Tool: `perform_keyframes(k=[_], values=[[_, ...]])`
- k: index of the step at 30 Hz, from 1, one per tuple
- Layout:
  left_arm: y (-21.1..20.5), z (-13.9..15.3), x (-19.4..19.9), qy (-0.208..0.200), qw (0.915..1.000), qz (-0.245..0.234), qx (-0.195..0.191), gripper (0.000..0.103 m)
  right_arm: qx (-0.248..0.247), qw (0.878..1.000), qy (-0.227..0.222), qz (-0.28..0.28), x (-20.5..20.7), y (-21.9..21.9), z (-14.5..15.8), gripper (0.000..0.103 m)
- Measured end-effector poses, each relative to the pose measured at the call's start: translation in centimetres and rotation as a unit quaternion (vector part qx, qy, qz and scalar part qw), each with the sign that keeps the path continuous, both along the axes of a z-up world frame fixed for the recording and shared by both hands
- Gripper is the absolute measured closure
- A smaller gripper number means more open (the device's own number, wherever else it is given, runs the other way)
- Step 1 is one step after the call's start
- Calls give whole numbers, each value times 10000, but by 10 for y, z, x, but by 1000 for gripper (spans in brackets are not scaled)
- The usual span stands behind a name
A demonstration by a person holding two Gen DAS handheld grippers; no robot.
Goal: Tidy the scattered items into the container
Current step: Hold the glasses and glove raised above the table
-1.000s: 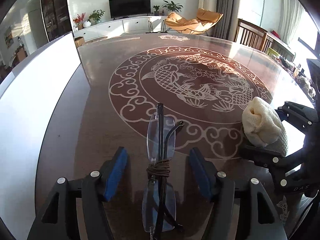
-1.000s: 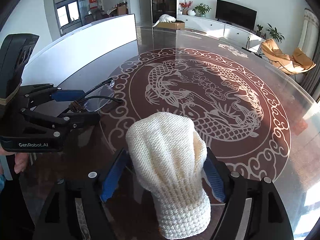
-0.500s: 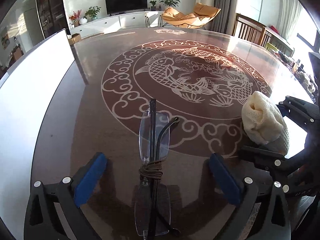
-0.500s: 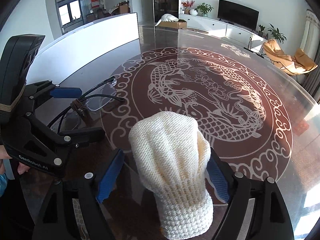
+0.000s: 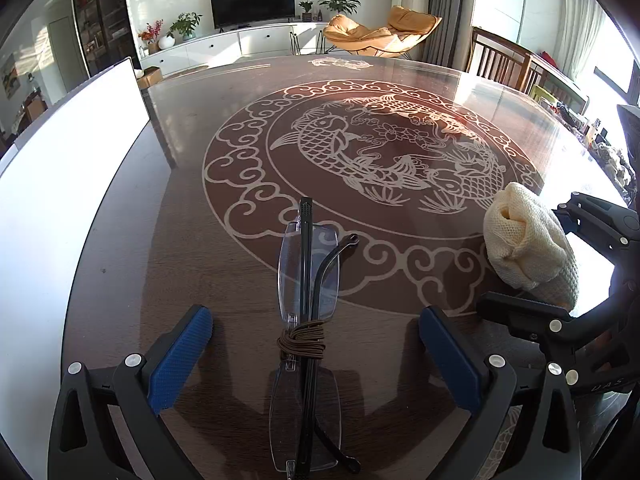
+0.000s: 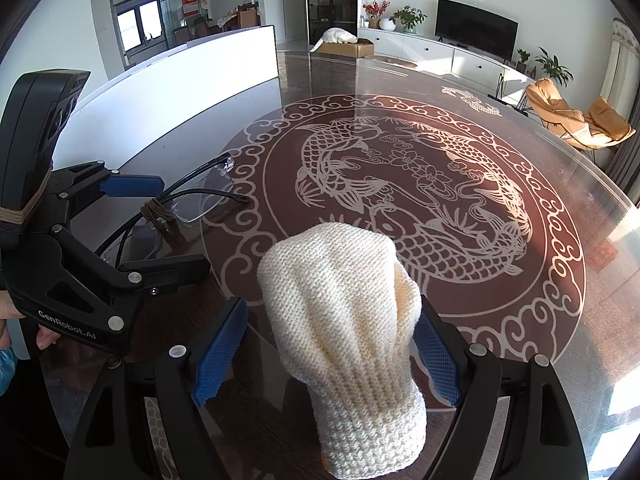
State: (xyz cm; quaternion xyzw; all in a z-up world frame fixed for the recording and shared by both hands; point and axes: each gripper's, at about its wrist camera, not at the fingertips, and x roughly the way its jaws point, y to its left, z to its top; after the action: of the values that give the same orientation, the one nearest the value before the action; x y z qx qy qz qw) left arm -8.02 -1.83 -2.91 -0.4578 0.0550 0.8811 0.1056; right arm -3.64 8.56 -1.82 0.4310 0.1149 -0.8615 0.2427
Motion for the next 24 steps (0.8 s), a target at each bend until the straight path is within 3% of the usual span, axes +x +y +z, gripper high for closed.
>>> perform_keyframes(k=[24], values=[[1,0,2,16,10000,12,-12,0,3,10000,2,-1,0,0,-1,20]])
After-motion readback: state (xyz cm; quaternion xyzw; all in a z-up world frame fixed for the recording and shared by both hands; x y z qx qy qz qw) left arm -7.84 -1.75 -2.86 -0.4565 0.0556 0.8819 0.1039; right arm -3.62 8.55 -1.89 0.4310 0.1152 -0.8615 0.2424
